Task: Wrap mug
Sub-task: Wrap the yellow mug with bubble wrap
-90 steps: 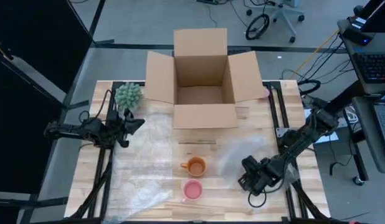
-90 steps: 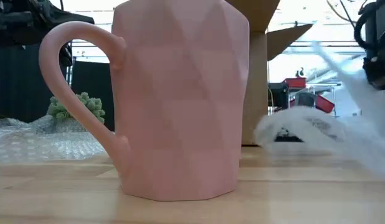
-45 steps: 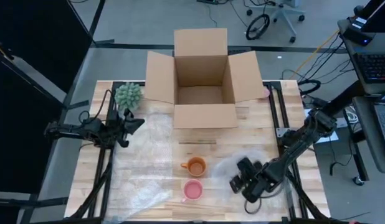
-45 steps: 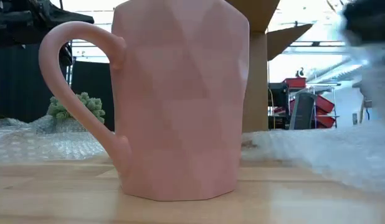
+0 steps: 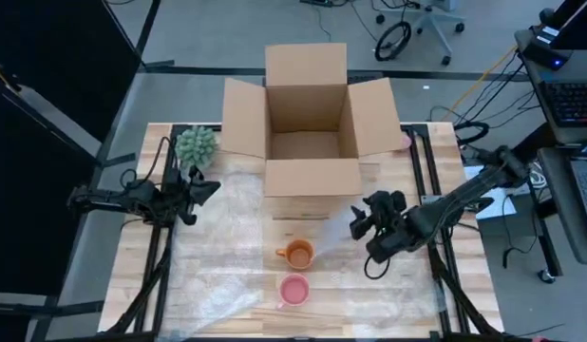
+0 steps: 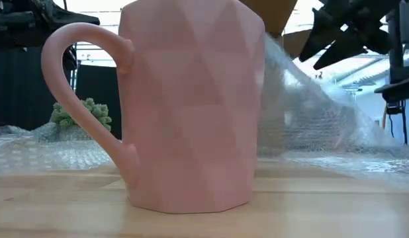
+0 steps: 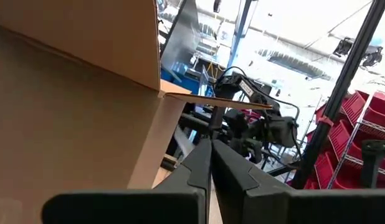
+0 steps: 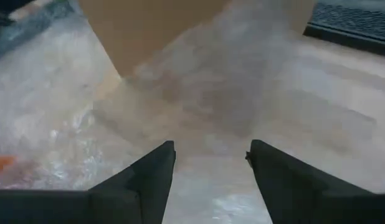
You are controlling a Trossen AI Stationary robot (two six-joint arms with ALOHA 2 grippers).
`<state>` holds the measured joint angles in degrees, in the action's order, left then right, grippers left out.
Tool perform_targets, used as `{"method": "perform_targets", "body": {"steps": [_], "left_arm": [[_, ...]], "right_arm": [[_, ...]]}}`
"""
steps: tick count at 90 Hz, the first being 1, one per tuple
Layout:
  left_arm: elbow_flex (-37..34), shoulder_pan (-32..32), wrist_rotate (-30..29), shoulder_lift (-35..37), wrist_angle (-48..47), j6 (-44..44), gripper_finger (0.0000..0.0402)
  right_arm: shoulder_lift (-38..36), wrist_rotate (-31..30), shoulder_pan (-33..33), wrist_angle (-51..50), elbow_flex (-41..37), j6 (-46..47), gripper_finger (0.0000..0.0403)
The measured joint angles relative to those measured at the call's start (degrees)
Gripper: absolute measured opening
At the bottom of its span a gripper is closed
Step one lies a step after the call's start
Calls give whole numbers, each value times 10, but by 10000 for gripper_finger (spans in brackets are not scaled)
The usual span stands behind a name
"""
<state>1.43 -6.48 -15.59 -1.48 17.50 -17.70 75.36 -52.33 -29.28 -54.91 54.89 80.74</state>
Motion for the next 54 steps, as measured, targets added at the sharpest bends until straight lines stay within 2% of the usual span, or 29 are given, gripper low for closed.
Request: {"method": "perform_targets", "body": {"steps": [9, 14, 19, 27, 40, 45, 54], "left_arm": [[0, 0, -1, 0, 0, 2, 0], [0, 0, -5, 0, 0, 0, 0], [0, 0, -5, 0, 0, 0, 0], [0, 0, -5, 0, 0, 0, 0], [0, 0, -5, 0, 0, 0, 0], [0, 0, -5, 0, 0, -1, 0], [0, 0, -5, 0, 0, -1, 0]], "right_arm": [[-1, -57, 30, -3, 0, -17, 196], [-1, -56, 48, -4, 0, -37, 196], [-3, -19, 58, -4, 0, -63, 196], [-13, 78, 58, -3, 0, -98, 196], [-28, 233, 18, 13, 0, -77, 196], [-24, 261, -9, 23, 0, -56, 196], [12, 266, -51, 78, -16, -40, 196]]}}
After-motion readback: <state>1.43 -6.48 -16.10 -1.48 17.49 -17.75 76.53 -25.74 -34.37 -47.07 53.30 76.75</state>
